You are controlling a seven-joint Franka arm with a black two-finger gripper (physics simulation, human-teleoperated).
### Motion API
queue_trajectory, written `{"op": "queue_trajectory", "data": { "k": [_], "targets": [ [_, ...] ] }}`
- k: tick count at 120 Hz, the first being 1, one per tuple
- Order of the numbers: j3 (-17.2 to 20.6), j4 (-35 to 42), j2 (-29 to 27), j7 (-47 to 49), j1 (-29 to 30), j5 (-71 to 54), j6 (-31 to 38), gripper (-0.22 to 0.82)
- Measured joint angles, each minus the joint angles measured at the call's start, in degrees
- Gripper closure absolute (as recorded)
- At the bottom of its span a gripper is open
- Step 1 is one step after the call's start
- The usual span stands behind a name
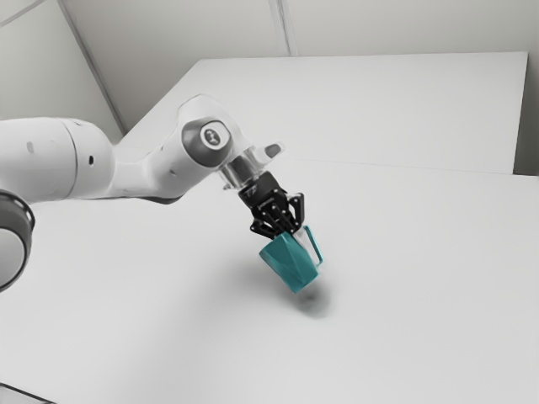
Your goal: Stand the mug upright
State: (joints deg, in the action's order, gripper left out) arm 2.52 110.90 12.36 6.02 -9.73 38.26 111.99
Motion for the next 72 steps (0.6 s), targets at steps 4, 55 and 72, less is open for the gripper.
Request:
{"op": "queue_trajectory", "data": {
  "k": [4, 55, 72],
  "targets": [
    [0.0, 0.0, -0.9, 0.6, -0.1, -2.9, 0.4, 0.78],
    [-1.0, 4.6, -8.9, 5.9, 0.3, -35.0, 5.6, 0.79],
    [-1.7, 9.4, -12.0, 6.7, 0.3, -40.3, 8.8, 0.79]
  ]
}}
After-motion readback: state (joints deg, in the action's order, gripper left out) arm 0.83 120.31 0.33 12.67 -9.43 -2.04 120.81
